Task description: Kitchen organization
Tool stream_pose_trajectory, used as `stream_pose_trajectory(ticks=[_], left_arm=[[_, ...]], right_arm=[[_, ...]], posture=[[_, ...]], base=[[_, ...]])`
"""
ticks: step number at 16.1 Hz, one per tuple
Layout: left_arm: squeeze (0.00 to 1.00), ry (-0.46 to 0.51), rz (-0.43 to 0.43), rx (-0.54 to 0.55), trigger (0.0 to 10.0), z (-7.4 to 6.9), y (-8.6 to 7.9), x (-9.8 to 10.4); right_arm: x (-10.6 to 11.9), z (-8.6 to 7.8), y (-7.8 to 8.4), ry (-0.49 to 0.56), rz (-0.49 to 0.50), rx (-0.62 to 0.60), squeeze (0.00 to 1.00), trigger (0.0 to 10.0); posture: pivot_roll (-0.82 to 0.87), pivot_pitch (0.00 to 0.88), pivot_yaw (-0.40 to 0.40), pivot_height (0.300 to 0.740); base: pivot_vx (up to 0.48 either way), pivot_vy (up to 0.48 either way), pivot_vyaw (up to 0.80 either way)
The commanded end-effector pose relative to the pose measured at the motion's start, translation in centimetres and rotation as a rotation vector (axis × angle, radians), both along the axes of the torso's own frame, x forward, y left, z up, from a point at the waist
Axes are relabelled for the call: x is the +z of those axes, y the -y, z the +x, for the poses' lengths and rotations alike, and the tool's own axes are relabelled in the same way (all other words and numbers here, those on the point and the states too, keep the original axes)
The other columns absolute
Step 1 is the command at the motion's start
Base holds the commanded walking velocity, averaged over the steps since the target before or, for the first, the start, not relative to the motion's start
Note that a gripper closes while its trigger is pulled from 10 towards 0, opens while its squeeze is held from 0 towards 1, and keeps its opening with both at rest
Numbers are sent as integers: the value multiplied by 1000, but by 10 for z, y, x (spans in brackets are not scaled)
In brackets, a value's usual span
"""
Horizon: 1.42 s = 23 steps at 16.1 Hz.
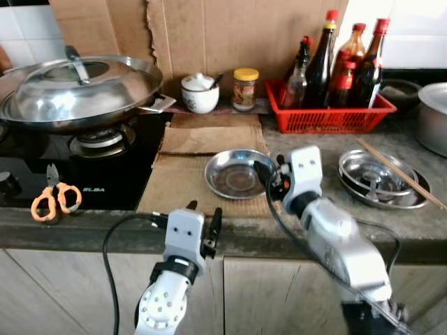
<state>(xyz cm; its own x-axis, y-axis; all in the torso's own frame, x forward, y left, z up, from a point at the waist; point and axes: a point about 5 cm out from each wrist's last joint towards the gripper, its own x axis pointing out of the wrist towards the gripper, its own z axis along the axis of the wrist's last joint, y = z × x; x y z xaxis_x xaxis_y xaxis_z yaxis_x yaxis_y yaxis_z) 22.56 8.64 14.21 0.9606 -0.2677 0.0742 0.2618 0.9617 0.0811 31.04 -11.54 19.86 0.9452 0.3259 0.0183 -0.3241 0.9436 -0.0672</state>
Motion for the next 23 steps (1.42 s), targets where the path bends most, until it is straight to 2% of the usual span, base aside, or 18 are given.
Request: stream_pose_trajectory(ticks=[1,2,3,5,6,10,11,13,14,20,23], left_arm=[[0,-3,1,-3,10000,0,2,0],[0,-3,0,0,10000,0,2,0],[0,-3,0,-1,10000,0,2,0],[0,-5,1,-2,10000,0,2,-1],[0,-5,2,-2,10000,0,2,-1],[0,-4,0,-3,10000,0,2,-1],[0,-4,0,-3,10000,0,3,-1],[0,-6,0,1,10000,0,3,-1],[0,-5,0,1,10000,0,3,-1],[0,-6,0,2,10000,0,3,-1],[0,-5,-3,0,10000,0,4,-2]], right_arm=[[6,5,-4,-5,-13,14,0,10000],[9,10,-3,-12,0,9,573,10000],[11,13,-5,-41,17,21,1000,10000],[14,17,-6,-69,-7,16,1000,10000],[15,23,-6,-127,-67,8,0,10000],[26,37,-1,-205,-73,-82,0,10000],[28,39,-1,-274,-37,-66,0,10000],[24,40,-2,-348,-39,-62,0,10000],[18,40,-3,-398,-74,-65,0,10000],[10,39,-8,-493,-96,-53,0,10000],[3,37,-13,-597,-97,-40,0,10000]], posture=[[76,0,-34,740],[76,0,-32,740],[78,0,-36,740],[78,0,-36,740],[74,0,-34,740],[75,0,-36,740],[75,0,-36,740],[75,0,-38,740],[74,0,-39,740],[74,0,-41,740],[74,0,-44,740]], base=[[0,0,0],[0,0,0],[0,0,0],[0,0,0],[0,0,0],[0,0,0],[0,0,0],[0,0,0],[0,0,0],[0,0,0],[0,0,0]])
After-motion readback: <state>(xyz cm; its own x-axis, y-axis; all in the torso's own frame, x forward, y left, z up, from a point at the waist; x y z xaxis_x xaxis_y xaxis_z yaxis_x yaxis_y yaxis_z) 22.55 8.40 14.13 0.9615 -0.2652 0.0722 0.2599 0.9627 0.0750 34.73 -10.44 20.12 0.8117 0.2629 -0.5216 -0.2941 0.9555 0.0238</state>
